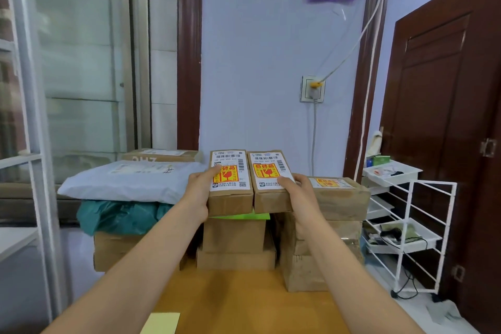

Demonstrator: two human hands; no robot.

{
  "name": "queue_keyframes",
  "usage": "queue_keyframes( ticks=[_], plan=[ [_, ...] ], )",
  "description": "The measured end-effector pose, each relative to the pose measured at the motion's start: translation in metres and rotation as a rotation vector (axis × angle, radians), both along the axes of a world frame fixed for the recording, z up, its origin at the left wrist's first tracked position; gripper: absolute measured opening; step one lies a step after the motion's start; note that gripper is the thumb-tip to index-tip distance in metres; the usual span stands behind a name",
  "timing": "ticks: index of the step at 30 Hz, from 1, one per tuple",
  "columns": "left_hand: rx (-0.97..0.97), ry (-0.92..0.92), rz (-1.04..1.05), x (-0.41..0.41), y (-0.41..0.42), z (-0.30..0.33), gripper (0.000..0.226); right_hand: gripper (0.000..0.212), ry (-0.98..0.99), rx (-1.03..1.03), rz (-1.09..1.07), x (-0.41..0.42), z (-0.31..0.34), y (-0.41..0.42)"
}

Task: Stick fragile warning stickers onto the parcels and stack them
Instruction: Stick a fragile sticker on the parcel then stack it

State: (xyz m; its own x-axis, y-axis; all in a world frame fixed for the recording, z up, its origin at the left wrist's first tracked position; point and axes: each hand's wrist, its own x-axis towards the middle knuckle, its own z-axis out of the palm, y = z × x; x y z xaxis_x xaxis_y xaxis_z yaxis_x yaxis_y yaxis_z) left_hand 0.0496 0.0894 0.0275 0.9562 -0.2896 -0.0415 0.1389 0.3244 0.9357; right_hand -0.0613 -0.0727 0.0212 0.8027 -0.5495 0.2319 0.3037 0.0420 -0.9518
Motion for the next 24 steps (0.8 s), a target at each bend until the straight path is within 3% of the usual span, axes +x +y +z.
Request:
queue_keyframes(
  ticks=[6,13,21,24],
  plan=[
    [-0.059,0.004,-0.011,0.033,-0.014,0.016,0.043,0.027,-0.066,-0.013,-0.019,0.033,0.012,-0.012],
    [-0.076,0.003,0.037,0.06,-0.039,0.028,0.013,0.025,-0.101,-0.027,-0.08,0.08,0.02,-0.028],
    [-0.011,-0.023,0.195,0.114,-0.068,0.028,0.017,0.023,-0.117,-0.033,-0.176,0.138,0.022,-0.039],
    [0.014,-0.027,0.256,0.133,-0.077,0.024,0.019,0.013,-0.088,0.03,-0.211,0.161,0.01,-0.041]
  ],
)
